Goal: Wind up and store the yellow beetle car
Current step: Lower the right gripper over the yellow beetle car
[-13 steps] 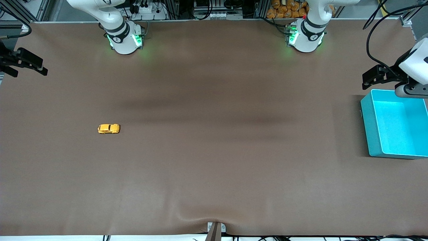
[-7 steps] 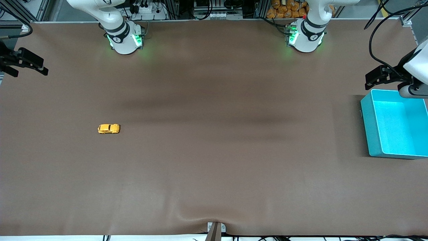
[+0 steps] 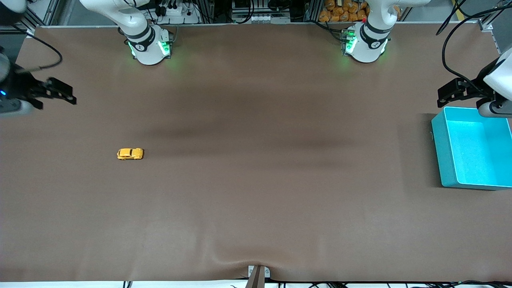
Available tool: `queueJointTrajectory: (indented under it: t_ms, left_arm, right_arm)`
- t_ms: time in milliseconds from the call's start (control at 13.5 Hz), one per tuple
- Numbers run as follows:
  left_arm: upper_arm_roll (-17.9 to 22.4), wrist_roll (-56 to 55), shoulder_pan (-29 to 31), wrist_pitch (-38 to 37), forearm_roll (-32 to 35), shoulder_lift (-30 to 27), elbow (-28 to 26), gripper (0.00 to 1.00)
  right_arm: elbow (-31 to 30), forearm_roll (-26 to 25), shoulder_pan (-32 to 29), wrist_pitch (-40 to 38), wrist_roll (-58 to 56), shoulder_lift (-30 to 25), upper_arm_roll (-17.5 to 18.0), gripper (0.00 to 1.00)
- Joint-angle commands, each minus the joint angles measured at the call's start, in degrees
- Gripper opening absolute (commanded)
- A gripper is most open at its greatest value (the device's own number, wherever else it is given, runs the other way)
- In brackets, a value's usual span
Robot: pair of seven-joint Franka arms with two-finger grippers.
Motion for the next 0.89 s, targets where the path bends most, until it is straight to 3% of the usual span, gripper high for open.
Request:
queueJointTrajectory:
  t_ms: [0,148,371,816]
  left_arm:
    - [-0.2,0.1,0.2,-0.4,0.3,-1.3,-0.8,1.00]
    - [-0.2,0.1,0.5,-0.4,0.3,-1.3,-0.8,1.00]
    - [-0.2,0.1,0.5,-0.4,0.2,-1.2,-0.8,1.00]
    - [-0.2,0.2,0.5,-0.4,0.2,-0.8,-0.4,1.00]
  right_arm:
    - [-8.3,-1.1,0.2,7.6,-9.1,-0.3,-0.2,1.00]
    - [-15.4,-1.1,0.0,15.3,-14.4,-0.3,-0.1,1.00]
    - [-21.2,-1.1,0.3,23.7,-22.7,0.4,-0.1,1.00]
    - [-22.9,-4.1,0.8,32.2,-44.7,6.7,-0.2,1.00]
